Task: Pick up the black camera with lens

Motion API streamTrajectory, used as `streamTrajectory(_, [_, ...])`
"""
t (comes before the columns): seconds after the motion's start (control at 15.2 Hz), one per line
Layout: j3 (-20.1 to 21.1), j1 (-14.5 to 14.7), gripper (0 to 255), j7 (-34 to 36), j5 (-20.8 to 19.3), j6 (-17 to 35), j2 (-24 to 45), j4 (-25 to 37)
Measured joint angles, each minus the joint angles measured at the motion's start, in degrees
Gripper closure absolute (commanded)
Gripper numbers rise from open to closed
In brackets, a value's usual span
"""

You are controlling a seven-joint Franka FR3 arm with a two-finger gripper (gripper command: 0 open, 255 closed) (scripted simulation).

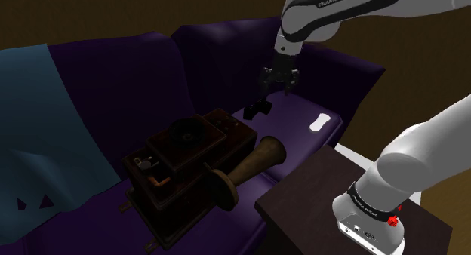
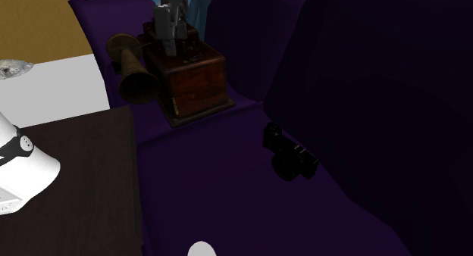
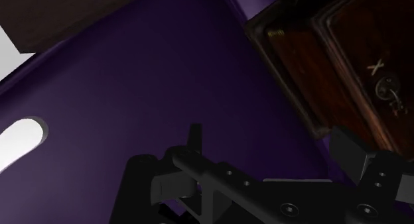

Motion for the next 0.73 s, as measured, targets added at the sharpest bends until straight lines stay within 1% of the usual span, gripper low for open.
streamTrajectory(0.33, [0.8, -1.1, 0, 8.5, -0.7, 7.0, 10.8, 4.8])
streamTrajectory(0.73, [-0.3, -2.2, 0, 17.7, -2.1, 12.8, 22.8, 12.0])
